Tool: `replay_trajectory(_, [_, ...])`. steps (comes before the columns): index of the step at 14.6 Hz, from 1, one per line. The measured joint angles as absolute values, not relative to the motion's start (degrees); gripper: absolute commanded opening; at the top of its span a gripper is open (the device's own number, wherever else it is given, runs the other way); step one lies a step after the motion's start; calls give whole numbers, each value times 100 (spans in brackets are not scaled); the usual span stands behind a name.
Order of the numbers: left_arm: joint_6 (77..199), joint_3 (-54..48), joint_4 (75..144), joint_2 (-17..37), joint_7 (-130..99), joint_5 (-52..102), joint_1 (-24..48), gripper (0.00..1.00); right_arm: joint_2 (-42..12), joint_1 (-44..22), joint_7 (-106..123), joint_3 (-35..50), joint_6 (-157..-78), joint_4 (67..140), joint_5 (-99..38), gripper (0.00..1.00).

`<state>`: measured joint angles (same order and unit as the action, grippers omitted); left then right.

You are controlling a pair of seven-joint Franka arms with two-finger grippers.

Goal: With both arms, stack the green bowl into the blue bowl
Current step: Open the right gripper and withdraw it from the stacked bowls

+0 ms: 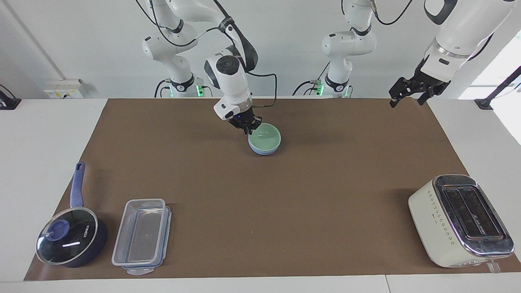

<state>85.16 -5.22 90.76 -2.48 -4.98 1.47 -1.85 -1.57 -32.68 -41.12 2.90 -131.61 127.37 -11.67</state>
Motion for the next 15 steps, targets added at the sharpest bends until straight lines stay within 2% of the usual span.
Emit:
replay_trajectory(5, [8517, -522, 9086, -249, -499, 147, -185, 100, 158, -3036, -4076, 207, -12727, 12540, -1090, 100])
replay_trajectory(10, [8492, -524, 9101, -249, -499, 147, -185, 100, 920, -1738, -3199, 147, -11841, 12244, -1013, 100])
replay_trajectory(15, [8491, -520, 9103, -249, -500, 146, -190, 100, 1060, -726, -2379, 120, -11247, 11875, -593, 100])
